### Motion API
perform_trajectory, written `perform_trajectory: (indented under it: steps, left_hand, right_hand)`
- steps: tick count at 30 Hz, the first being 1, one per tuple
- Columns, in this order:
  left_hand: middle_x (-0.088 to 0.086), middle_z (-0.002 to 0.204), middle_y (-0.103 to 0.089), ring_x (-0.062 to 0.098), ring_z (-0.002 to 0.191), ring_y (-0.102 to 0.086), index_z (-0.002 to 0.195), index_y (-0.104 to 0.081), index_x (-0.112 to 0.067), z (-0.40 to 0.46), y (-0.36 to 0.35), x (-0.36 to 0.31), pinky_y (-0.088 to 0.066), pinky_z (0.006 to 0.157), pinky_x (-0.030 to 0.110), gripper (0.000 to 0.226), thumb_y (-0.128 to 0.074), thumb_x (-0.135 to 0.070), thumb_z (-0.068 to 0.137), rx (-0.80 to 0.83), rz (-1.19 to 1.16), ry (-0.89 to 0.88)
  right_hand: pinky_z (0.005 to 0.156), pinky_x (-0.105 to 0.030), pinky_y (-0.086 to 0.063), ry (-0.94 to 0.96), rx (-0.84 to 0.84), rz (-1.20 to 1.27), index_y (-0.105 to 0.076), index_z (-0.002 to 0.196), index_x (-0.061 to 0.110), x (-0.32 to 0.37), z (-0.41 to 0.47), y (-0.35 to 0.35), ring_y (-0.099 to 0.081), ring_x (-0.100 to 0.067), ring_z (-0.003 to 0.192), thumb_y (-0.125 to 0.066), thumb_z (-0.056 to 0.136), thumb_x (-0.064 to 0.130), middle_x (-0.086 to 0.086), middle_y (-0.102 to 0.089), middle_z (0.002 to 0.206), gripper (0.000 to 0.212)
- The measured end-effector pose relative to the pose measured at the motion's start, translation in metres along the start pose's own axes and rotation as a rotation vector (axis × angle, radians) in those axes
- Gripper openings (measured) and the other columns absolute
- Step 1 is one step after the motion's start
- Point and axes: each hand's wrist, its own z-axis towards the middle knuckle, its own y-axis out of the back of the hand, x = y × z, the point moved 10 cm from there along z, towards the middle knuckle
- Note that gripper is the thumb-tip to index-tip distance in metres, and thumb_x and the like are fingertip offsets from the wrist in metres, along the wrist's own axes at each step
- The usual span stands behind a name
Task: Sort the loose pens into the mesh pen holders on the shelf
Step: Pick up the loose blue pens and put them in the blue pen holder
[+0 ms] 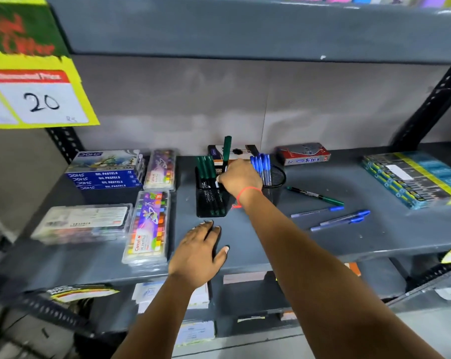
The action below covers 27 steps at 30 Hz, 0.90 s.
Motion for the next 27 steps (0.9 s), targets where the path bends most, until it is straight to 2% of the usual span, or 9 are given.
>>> perform_trajectory:
  steps: [3,5,8,11,15,18,20,22,27]
  left_hand:
    - [0.007,0.149,-0.032,0.023,0.135,-0.028,0.137,-0.031,-0.019,0.001,-0.001,0.0,-0.017,0.114,0.034,0.056,-0.035,-0.05,0.09,0.005,0.016,-0.007]
    - [0.008,0.148,-0.033,0.024,0.134,-0.029,0.136,-0.033,-0.018,0.001,-0.001,-0.001,-0.019,0.113,0.034,0.056,-0.037,-0.05,0.09,0.003,0.015,-0.012]
    - [0.012,0.144,-0.039,0.028,0.131,-0.035,0.133,-0.04,-0.014,0.0,0.003,-0.003,-0.023,0.112,0.037,0.054,-0.044,-0.045,0.089,-0.026,-0.013,-0.019]
    - [0.01,0.145,-0.038,0.025,0.132,-0.033,0.134,-0.038,-0.015,0.0,0.003,-0.003,-0.022,0.112,0.035,0.055,-0.042,-0.047,0.09,-0.017,-0.001,-0.019]
    - [0.007,0.147,-0.035,0.025,0.133,-0.032,0.135,-0.035,-0.018,0.0,0.002,-0.001,-0.022,0.112,0.034,0.054,-0.039,-0.048,0.09,0.005,-0.007,0.001]
    - [0.007,0.146,-0.036,0.026,0.132,-0.033,0.134,-0.036,-0.017,0.003,0.001,-0.007,-0.022,0.112,0.036,0.054,-0.038,-0.048,0.09,0.015,0.007,0.036]
    - [0.008,0.145,-0.037,0.027,0.131,-0.034,0.134,-0.036,-0.016,0.008,0.0,-0.018,-0.022,0.112,0.036,0.053,-0.037,-0.048,0.091,0.023,0.012,0.038]
    - [0.009,0.145,-0.036,0.028,0.131,-0.033,0.134,-0.035,-0.015,0.014,-0.005,-0.033,-0.021,0.112,0.036,0.054,-0.036,-0.047,0.092,0.038,0.006,0.008]
    - [0.011,0.151,-0.025,0.026,0.139,-0.02,0.139,-0.026,-0.013,0.028,-0.025,-0.067,-0.011,0.115,0.036,0.062,-0.032,-0.052,0.092,0.11,-0.008,-0.04]
  right_hand:
    - [0.089,-0.035,-0.05,-0.011,0.01,-0.028,-0.065,0.111,0.007,-0.001,0.001,-0.008,-0.061,-0.032,0.11,-0.063,0.085,0.027,-0.014,-0.066,0.117,0.033]
    - [0.089,-0.036,-0.049,-0.007,0.008,-0.022,-0.063,0.113,0.005,0.001,0.002,-0.01,-0.06,-0.034,0.111,-0.062,0.086,0.033,-0.016,-0.065,0.119,0.039]
    - [0.083,-0.036,-0.05,0.019,-0.041,0.025,-0.063,0.107,0.002,0.002,0.002,-0.005,-0.061,-0.036,0.105,-0.056,0.087,0.024,-0.018,-0.067,0.113,0.031]
    - [0.081,-0.035,-0.049,0.013,-0.107,0.158,-0.063,0.104,0.004,-0.009,0.001,0.008,-0.062,-0.036,0.1,-0.05,0.087,0.015,-0.018,-0.067,0.11,0.024]
    - [0.082,-0.036,-0.049,-0.1,-0.344,0.348,-0.063,0.102,0.007,-0.06,-0.008,0.045,-0.062,-0.036,0.102,-0.048,0.091,0.018,-0.019,-0.067,0.111,0.022]
    - [0.083,-0.04,-0.049,-0.228,-0.518,0.308,-0.06,0.104,0.003,-0.119,-0.021,0.079,-0.062,-0.038,0.105,-0.047,0.093,0.019,-0.023,-0.066,0.113,0.024]
    - [0.088,-0.041,-0.048,-0.335,-0.51,0.213,-0.059,0.11,0.0,-0.163,-0.025,0.09,-0.058,-0.039,0.112,-0.045,0.093,0.017,-0.024,-0.062,0.119,0.027]
    - [0.095,-0.043,-0.046,-0.444,-0.42,0.076,-0.055,0.117,0.0,-0.203,-0.029,0.092,-0.053,-0.04,0.12,-0.043,0.093,0.015,-0.025,-0.058,0.126,0.032]
    - [0.101,-0.043,-0.041,-0.595,-0.25,-0.045,-0.047,0.127,0.008,-0.256,-0.046,0.078,-0.046,-0.038,0.126,-0.05,0.092,0.03,-0.021,-0.052,0.134,0.042]
